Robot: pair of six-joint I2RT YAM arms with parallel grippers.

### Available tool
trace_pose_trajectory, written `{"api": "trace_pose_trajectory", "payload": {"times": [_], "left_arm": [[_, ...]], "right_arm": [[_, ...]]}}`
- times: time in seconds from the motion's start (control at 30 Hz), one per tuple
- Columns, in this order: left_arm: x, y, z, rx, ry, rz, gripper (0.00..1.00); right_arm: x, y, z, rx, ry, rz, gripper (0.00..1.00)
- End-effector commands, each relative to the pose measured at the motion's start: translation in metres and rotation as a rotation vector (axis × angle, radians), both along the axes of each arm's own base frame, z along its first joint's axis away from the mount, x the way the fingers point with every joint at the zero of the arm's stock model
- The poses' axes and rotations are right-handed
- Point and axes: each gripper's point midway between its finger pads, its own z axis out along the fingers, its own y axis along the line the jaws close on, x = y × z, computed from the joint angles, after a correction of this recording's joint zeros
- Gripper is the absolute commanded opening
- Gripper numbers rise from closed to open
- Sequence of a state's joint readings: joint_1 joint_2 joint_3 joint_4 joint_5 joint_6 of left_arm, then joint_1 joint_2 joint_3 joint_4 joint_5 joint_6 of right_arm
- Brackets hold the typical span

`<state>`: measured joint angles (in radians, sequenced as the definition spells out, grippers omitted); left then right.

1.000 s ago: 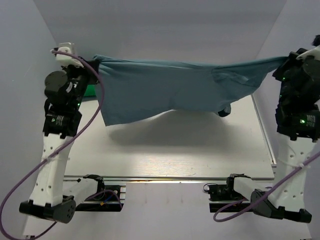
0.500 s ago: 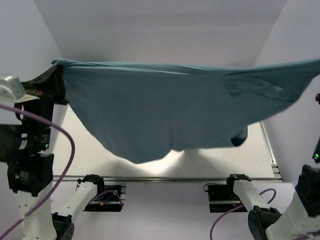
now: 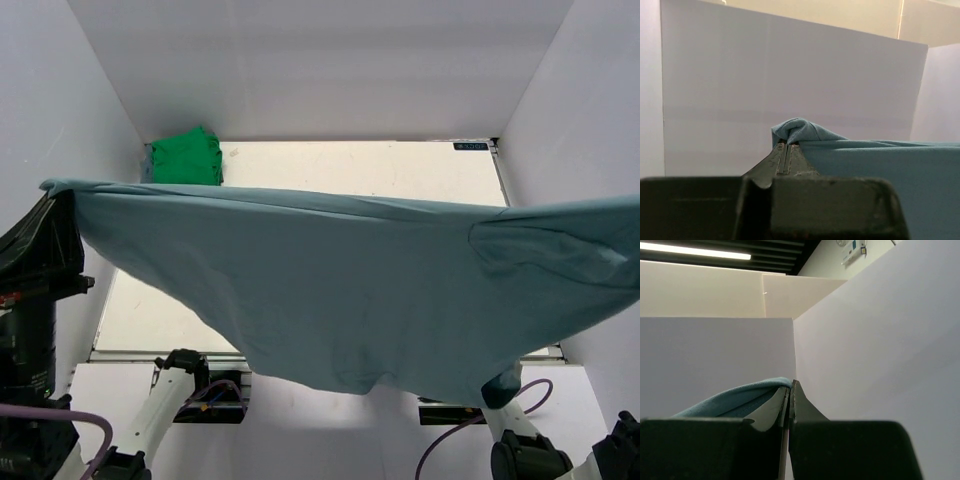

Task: Fold and stack the t-shirts
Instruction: Flatten out the tshirt

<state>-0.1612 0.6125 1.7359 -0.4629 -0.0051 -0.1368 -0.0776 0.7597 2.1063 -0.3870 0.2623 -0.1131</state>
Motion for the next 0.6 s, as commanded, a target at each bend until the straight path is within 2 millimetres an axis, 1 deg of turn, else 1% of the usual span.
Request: {"api": "trace_pose_trajectory", "payload": {"times": [0.0,0.03,0.07,0.1,0.13,0.17,0.2,0.23,0.27,0.3,0.33,0.37,0.4,0.43,0.47,0.5,0.53,0.57], "left_arm": [[0.012,0.009,-0.005,-0.003,0.043,0.071,0.0],[0.017,0.009,-0.009,0.0,0.056,0.071,0.0],[0.026,0.005,-0.013,0.002,0.077,0.054,0.0],[0.029,0.002,-0.014,0.009,0.078,0.046,0.0],[0.046,-0.004,-0.023,0.018,0.113,0.027,0.0],[0.057,-0.008,-0.025,0.018,0.124,0.011,0.0],[0.068,-0.012,-0.032,0.031,0.151,-0.001,0.0],[0.089,-0.016,-0.043,0.027,0.192,-0.008,0.0],[0.101,-0.016,-0.05,0.015,0.217,-0.007,0.0],[0.12,-0.019,-0.067,0.022,0.266,-0.007,0.0],[0.132,-0.017,-0.077,0.006,0.291,0.007,0.0],[0.148,-0.02,-0.084,0.004,0.31,0.009,0.0],[0.168,-0.021,-0.105,0.006,0.362,0.019,0.0],[0.18,-0.022,-0.114,-0.003,0.387,0.022,0.0],[0.192,-0.024,-0.119,-0.003,0.388,0.022,0.0],[0.218,-0.026,-0.145,0.004,0.455,0.033,0.0],[0.23,-0.03,-0.155,0.011,0.473,0.025,0.0],[0.242,-0.031,-0.166,0.014,0.492,0.026,0.0]], "right_arm": [[-0.021,-0.017,0.01,0.036,-0.072,-0.106,0.0],[-0.016,-0.017,0.009,0.035,-0.062,-0.106,0.0],[-0.001,-0.018,0.003,0.039,-0.028,-0.105,0.0],[0.005,-0.019,0.001,0.049,-0.02,-0.096,0.0],[0.022,-0.019,-0.004,0.053,0.009,-0.09,0.0],[0.041,-0.021,-0.011,0.056,0.043,-0.09,0.0],[0.059,-0.021,-0.018,0.065,0.067,-0.073,0.0],[0.072,-0.019,-0.022,0.062,0.086,-0.06,0.0],[0.092,-0.019,-0.03,0.058,0.116,-0.046,0.0],[0.12,-0.019,-0.044,0.076,0.164,-0.024,0.0],[0.134,-0.016,-0.051,0.066,0.19,-0.004,0.0],[0.166,-0.015,-0.073,0.068,0.245,0.013,0.0],[0.18,-0.007,-0.08,0.058,0.262,0.066,0.0],[0.192,-0.006,-0.089,0.059,0.279,0.082,0.0],[0.208,-0.003,-0.099,0.058,0.28,0.108,0.0],[0.233,-0.002,-0.123,0.08,0.332,0.132,0.0],[0.243,0.002,-0.125,0.064,0.319,0.161,0.0],[0.26,0.003,-0.144,0.079,0.36,0.175,0.0]]}}
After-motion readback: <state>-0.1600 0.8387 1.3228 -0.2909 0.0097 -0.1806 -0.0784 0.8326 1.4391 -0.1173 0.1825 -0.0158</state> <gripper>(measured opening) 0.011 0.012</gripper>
